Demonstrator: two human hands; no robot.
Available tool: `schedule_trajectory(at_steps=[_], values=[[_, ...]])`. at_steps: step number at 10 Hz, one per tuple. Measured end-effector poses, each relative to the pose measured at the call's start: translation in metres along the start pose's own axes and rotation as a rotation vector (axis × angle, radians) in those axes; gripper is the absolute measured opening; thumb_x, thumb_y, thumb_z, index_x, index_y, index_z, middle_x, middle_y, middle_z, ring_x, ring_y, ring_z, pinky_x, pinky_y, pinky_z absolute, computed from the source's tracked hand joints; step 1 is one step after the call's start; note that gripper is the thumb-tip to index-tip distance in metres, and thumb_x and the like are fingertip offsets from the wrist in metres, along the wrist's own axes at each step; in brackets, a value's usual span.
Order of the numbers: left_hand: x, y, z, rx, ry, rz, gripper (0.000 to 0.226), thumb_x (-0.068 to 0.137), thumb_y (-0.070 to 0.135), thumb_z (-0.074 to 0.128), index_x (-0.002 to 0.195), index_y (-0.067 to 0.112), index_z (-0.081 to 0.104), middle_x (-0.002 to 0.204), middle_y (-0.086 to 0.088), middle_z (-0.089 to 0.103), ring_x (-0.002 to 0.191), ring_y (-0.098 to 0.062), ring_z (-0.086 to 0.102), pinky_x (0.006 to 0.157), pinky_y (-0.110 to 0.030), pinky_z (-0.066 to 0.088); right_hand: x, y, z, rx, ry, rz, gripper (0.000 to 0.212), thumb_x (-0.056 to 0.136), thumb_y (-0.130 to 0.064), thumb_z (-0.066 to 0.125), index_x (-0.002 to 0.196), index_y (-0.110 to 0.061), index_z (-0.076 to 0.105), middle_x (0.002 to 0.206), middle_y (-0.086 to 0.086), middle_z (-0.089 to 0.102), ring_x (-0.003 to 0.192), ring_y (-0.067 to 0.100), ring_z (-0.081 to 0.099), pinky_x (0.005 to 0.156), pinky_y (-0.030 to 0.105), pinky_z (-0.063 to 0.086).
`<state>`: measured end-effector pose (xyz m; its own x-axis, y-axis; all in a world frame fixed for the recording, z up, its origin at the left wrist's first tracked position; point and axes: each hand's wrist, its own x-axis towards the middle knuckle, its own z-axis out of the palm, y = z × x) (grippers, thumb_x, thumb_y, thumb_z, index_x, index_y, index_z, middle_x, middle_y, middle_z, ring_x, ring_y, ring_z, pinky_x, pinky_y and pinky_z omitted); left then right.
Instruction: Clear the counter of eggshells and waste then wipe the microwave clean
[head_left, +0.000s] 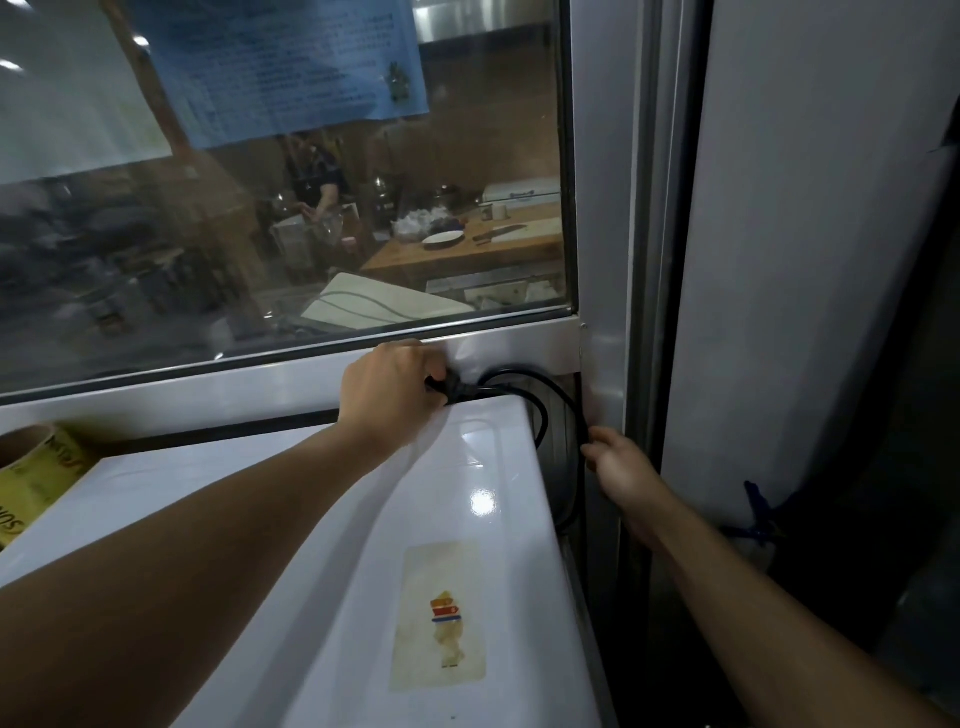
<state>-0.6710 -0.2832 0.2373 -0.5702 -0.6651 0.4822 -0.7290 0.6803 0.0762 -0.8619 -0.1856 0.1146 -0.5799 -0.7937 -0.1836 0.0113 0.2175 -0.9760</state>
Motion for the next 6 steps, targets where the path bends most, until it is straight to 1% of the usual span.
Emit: schedule_trajectory(at_steps=[1,2,3,4,5,6], values=[[-0.003,-0.002,0.000,-0.039,-0.025,0.002,0.018,0.078,0.011,0.065,0.089,0.024,0.071,0.092,0.002,0.070,0.085,-0.026,0.060,0.064,-0.031,0.048,-0.002,-0.001,0.000,0.007,-0.001,0.002,0.046,0.097,-0.008,0.040,0.142,-0.006,0.034,0.138,0.014,0.046,0.121,0.028,0.047,0.088,0.024,0.034],[-0.005,-0.003,0.000,-0.071,-0.031,-0.013,0.021,0.077,0.010,0.066,0.090,0.026,0.071,0.090,0.000,0.070,0.083,-0.026,0.059,0.064,-0.031,0.048,-0.003,-0.001,0.001,0.010,-0.004,-0.003,0.046,0.097,-0.007,0.040,0.142,-0.005,0.034,0.137,0.015,0.047,0.119,0.028,0.049,0.086,0.024,0.035],[-0.007,-0.003,-0.003,-0.092,-0.001,-0.020,0.028,0.076,0.011,0.067,0.096,0.030,0.069,0.091,0.002,0.069,0.085,-0.024,0.060,0.062,-0.028,0.044,-0.008,-0.005,0.001,0.038,0.006,-0.015,0.041,0.095,-0.005,0.041,0.137,-0.004,0.039,0.125,0.013,0.054,0.095,0.017,0.057,0.071,0.020,0.041],[-0.009,-0.003,-0.006,-0.103,0.000,-0.015,0.032,0.075,0.014,0.070,0.103,0.029,0.067,0.099,0.002,0.068,0.093,-0.022,0.061,0.064,-0.028,0.044,-0.010,-0.006,-0.002,0.039,-0.002,-0.022,0.047,0.094,-0.006,0.043,0.140,-0.005,0.036,0.132,0.012,0.050,0.106,0.020,0.052,0.083,0.024,0.041],[-0.012,-0.002,-0.008,-0.098,-0.024,-0.027,0.035,0.075,0.019,0.071,0.108,0.028,0.064,0.107,0.002,0.066,0.099,-0.021,0.058,0.067,-0.028,0.043,-0.022,-0.015,-0.007,0.015,-0.034,-0.024,0.056,0.092,-0.009,0.049,0.144,-0.008,0.029,0.144,0.011,0.039,0.126,0.025,0.042,0.095,0.026,0.034],[-0.017,-0.001,-0.011,-0.115,-0.019,-0.043,0.036,0.077,0.021,0.071,0.110,0.029,0.062,0.111,0.002,0.064,0.102,-0.021,0.057,0.073,-0.033,0.050,-0.033,-0.020,-0.012,-0.017,-0.038,-0.037,0.062,0.090,-0.010,0.055,0.145,-0.009,0.026,0.147,0.009,0.035,0.129,0.022,0.039,0.092,0.023,0.032]])
